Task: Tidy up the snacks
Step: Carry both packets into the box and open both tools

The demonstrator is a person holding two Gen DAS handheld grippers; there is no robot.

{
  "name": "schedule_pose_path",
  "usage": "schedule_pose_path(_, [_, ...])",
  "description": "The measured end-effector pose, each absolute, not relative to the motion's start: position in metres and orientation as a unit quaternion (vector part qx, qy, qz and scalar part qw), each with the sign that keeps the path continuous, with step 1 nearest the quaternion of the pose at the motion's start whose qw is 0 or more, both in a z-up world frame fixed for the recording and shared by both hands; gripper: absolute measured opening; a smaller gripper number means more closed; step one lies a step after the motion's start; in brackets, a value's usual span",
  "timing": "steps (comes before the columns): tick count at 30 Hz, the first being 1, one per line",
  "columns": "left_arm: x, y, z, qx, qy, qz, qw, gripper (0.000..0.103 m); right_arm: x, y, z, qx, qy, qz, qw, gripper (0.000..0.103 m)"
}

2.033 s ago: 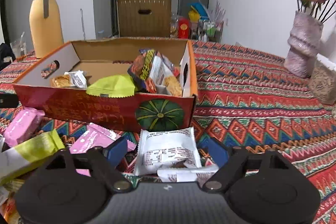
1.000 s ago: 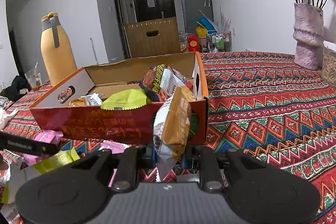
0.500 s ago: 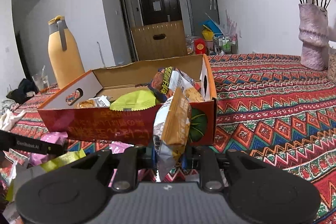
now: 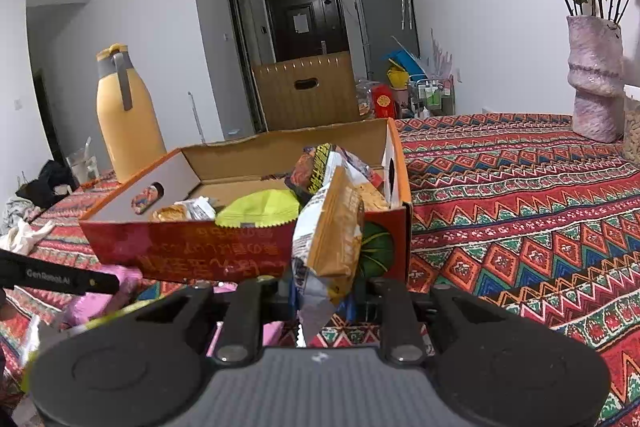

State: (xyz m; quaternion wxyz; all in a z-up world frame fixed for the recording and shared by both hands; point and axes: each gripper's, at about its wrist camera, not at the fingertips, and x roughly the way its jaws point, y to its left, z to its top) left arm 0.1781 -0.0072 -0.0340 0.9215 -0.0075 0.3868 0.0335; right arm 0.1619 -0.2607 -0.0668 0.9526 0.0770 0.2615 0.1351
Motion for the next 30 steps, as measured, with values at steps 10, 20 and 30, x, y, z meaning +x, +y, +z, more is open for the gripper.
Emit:
schedule_pose_path(10, [0.180,-0.010,-0.032,0.002,0.391,0.052,0.919,0.083,0.151,-0.261,-0.050,0.075,0.234,0.136,0.960,0.021])
schedule_pose_path(20, [0.192,-0.004,-0.054,-0.014,0.429,0.062,0.901,0.061,0.146,-0.260,-0.043,0.076,0.237,0.146,0.957,0.021])
schedule_pose_path(30, [0.169,-0.004,-0.032,-0.013,0.401,0.051,0.914,0.058,0.134,-0.256,-0.033,0.069,0.229,0.143,0.960,0.021])
